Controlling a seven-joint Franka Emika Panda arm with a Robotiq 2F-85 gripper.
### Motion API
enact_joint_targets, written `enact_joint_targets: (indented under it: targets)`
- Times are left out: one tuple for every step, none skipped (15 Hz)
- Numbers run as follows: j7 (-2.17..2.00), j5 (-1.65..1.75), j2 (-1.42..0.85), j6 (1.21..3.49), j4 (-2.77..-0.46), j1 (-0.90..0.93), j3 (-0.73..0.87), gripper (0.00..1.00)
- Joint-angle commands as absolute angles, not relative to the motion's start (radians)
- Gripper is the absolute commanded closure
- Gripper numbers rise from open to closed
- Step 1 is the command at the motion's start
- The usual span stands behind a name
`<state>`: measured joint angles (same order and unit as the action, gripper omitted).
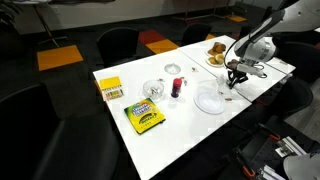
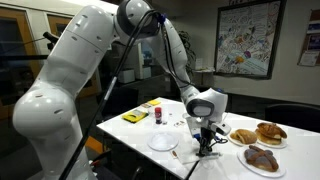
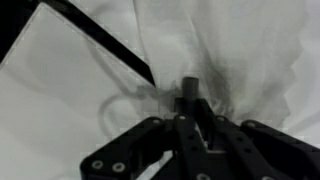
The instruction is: Pick up the pen from the towel and put it directly on the table
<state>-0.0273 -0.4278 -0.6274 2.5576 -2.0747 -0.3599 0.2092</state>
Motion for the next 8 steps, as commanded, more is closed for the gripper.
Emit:
enact_joint_targets:
  targets:
    - [-0.058,-0.398,-0.582,2.589,-2.109,-0.350,0.202,0.96]
    - [-0.063,-0.393,-0.568,2.595,-2.118,-0.342,0.204,0.96]
    - [-0.067,-0.389,-0.556,2.601,-2.125,-0.336,0.203,0.96]
    - [-0.074,-0.382,-0.541,2.607,-2.134,-0.327,0.204,0.96]
    - [-0.083,-0.373,-0.531,2.612,-2.138,-0.319,0.206,0.96]
    - [-0.089,-0.365,-0.521,2.615,-2.140,-0.313,0.205,0.96]
    - [-0.092,-0.356,-0.516,2.613,-2.138,-0.308,0.202,0.96]
    - [-0.088,-0.337,-0.511,2.602,-2.134,-0.297,0.200,0.96]
